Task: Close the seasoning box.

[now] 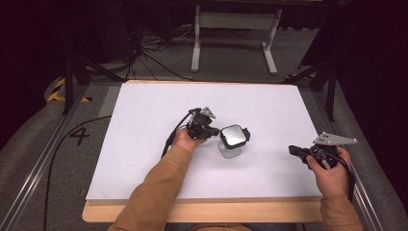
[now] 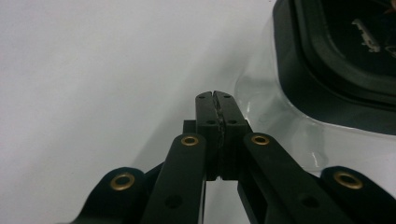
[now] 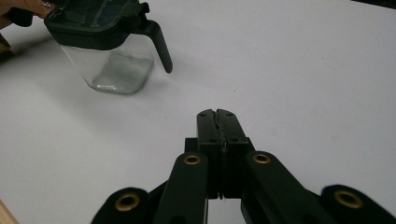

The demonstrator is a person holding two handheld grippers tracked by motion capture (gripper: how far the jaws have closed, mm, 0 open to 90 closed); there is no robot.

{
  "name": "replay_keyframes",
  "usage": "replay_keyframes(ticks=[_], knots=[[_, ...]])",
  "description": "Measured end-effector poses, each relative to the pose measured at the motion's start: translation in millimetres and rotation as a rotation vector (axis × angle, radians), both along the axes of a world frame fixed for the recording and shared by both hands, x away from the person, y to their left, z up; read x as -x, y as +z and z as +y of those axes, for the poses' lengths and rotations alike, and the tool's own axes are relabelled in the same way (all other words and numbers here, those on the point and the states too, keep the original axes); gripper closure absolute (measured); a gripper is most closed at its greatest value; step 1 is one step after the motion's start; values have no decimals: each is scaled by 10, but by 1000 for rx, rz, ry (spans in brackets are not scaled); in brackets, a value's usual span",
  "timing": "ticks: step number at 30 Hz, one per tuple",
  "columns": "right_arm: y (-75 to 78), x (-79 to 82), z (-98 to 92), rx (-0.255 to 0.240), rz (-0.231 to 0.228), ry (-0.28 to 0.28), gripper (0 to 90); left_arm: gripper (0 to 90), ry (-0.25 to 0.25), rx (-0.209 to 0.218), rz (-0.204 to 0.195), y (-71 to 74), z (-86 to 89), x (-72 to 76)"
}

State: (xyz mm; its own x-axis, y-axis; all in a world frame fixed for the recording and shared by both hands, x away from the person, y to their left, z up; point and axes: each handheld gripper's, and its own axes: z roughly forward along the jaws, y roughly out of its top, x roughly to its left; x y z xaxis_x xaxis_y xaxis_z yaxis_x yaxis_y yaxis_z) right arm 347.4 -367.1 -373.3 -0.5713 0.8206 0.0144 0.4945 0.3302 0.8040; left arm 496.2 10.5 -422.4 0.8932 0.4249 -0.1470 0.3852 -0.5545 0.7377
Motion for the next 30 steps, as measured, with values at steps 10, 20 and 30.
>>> replay_keyframes(ticks=[10, 20, 30], knots=[[41, -45, 54, -6, -10, 28, 900, 900, -57, -67, 30, 36, -18, 134], [78, -155, 166, -11, -23, 68, 899, 900, -125, -165, 86, 107, -53, 345], [85, -224, 250, -14, -23, 96, 899, 900, -222, -234, 92, 157, -283, 624]])
